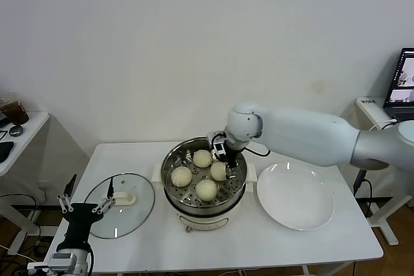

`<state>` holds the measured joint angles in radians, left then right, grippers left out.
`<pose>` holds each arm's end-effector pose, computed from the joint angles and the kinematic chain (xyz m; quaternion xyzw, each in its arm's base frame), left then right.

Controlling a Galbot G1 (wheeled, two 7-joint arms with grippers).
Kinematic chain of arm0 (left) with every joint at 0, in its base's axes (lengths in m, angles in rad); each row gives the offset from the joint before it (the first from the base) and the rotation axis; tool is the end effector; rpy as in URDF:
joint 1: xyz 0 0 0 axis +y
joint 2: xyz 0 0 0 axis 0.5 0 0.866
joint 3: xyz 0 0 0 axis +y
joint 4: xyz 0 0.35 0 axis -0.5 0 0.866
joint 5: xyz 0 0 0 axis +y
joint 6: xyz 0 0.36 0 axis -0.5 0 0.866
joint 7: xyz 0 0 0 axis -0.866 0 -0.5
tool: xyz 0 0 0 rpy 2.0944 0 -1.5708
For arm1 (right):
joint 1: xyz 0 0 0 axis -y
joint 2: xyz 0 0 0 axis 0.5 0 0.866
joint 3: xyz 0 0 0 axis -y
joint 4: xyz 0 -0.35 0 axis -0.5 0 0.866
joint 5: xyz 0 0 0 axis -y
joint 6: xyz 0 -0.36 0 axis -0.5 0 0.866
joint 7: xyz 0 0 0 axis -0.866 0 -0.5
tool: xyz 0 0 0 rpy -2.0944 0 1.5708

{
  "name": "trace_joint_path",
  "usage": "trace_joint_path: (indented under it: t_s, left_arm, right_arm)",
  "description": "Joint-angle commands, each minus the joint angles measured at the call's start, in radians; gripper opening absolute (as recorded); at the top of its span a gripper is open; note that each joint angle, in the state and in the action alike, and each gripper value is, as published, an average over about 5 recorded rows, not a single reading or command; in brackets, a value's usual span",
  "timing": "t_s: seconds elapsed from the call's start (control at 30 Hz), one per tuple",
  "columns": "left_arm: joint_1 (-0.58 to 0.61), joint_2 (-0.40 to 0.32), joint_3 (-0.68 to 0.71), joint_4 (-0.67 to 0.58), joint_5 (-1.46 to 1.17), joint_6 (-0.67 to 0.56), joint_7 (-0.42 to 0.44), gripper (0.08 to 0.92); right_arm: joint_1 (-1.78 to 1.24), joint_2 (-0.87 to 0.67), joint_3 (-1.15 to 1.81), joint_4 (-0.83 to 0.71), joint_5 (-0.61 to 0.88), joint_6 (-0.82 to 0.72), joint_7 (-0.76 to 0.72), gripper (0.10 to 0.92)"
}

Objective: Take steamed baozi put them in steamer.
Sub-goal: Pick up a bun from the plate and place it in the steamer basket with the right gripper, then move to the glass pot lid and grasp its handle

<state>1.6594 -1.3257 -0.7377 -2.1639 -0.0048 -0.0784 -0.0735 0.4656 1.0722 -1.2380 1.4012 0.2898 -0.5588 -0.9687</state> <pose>0.1646 0.0976 -0.2732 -0.0485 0.9853 0.1568 0.0482 0.5226 0.1096 -0.0977 0.5429 -0.5197 0.5743 0.3247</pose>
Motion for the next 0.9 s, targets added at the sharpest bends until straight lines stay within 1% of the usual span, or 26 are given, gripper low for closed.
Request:
trace_joint_path:
  t_s: [0.03, 0.1, 0.17, 0.3, 0.37, 0.47, 0.57, 0.67, 0.77, 0.9]
  left_arm:
    - [-0.001, 0.002, -0.001, 0.000, -0.002, 0.000, 0.001, 0.823]
    - [0.000, 0.002, -0.003, 0.000, -0.004, -0.002, 0.001, 0.823]
    - [0.002, 0.002, -0.007, 0.002, -0.009, -0.007, 0.001, 0.823]
    - [0.003, 0.002, -0.019, 0.011, -0.019, -0.019, 0.001, 0.823]
    - [0.002, 0.001, -0.025, 0.017, -0.021, -0.027, 0.000, 0.823]
    - [0.003, 0.000, -0.029, 0.022, -0.023, -0.035, 0.000, 0.823]
    - [0.004, -0.004, -0.029, 0.026, -0.025, -0.043, 0.000, 0.823]
    - [0.004, -0.010, -0.025, 0.030, -0.026, -0.052, -0.001, 0.823]
    - [0.005, -0.017, -0.022, 0.035, -0.026, -0.066, -0.004, 0.823]
    - [0.010, -0.026, -0.017, 0.046, -0.017, -0.086, -0.013, 0.823]
  right_arm:
    - [0.009, -0.141, 0.095, 0.117, 0.020, -0.009, 0.024, 0.822]
    - [-0.014, -0.187, 0.142, 0.159, 0.043, -0.004, 0.070, 0.823]
    - [-0.057, -0.237, 0.212, 0.207, 0.082, 0.001, 0.154, 0.823]
    - [-0.250, -0.352, 0.408, 0.314, 0.196, 0.042, 0.421, 0.823]
    - [-0.414, -0.407, 0.537, 0.370, 0.270, 0.097, 0.588, 0.823]
    - [-0.706, -0.452, 0.750, 0.415, 0.295, 0.234, 0.755, 0.823]
    - [-0.969, -0.451, 0.927, 0.426, 0.215, 0.362, 0.803, 0.823]
    - [-1.233, -0.399, 1.144, 0.422, 0.100, 0.475, 0.814, 0.823]
    - [-1.486, -0.290, 1.367, 0.409, -0.030, 0.616, 0.808, 0.823]
    - [-1.704, -0.111, 1.603, 0.396, -0.177, 0.777, 0.782, 0.823]
